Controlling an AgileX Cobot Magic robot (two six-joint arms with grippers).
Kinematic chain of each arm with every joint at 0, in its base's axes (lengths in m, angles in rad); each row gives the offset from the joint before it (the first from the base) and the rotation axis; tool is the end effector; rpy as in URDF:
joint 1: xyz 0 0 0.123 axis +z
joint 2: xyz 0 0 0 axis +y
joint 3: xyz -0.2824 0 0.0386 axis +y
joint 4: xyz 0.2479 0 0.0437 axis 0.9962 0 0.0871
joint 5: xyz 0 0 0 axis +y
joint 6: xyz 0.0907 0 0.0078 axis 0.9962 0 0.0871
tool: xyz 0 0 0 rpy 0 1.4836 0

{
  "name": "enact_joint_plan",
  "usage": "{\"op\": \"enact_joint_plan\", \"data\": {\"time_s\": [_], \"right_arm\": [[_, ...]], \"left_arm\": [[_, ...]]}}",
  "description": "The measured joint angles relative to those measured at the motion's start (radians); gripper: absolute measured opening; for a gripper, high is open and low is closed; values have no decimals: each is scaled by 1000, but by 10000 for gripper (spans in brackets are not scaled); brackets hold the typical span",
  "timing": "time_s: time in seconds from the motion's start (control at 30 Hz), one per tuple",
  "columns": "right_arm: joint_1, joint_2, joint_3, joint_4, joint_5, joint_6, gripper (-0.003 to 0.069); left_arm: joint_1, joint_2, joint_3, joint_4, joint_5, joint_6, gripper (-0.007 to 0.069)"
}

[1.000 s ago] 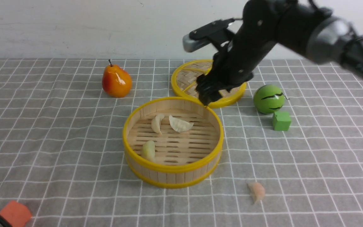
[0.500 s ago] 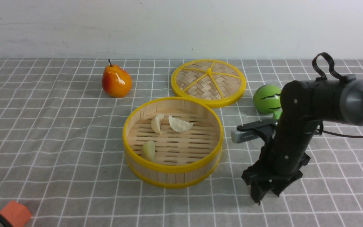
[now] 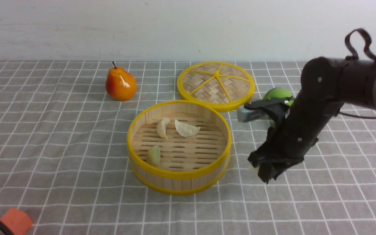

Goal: Put the dumplings into the steamer on the table with the grey tablecloth.

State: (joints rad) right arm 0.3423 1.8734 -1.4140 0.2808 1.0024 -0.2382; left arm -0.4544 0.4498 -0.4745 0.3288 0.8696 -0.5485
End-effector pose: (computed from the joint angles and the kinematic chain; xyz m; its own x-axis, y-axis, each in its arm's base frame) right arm 0.3520 0.1480 0.2238 -0.8858 -0.4024 -0.2313 -0.4493 0.8685 0.2095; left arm 0.0771 -0.0126 0.2714 -0.6516 -0.0331 -0.7579 0.0507 0.9949 -0.0870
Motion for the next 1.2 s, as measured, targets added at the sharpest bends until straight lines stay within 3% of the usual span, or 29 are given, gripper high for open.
{"op": "enact_joint_plan", "data": {"time_s": [0.13,0.43,0.63,0.77,0.9,1.0,1.1,1.2], "right_arm": [[13,-27,-110,42,19,-7,160],[166,94,-147,204,-289,-163,160],[182,210,-147,205,-361,-162,160],[177,215,-164,200,-359,-126,244],[161,176,-231,171,-274,-117,398],[128,108,-321,126,-144,-91,454],[76,15,-432,45,32,-31,442],[15,-120,-508,-72,188,21,371]], "left_arm": [[0,0,0,0,-3,0,39],[0,0,1,0,-15,0,47],[0,0,1,-4,-15,0,49],[0,0,1,-21,-15,0,51],[0,0,1,-23,-15,0,52],[0,0,1,-23,-15,0,56],[0,0,1,-23,-15,0,57],[0,0,1,-23,-15,0,59]]}}
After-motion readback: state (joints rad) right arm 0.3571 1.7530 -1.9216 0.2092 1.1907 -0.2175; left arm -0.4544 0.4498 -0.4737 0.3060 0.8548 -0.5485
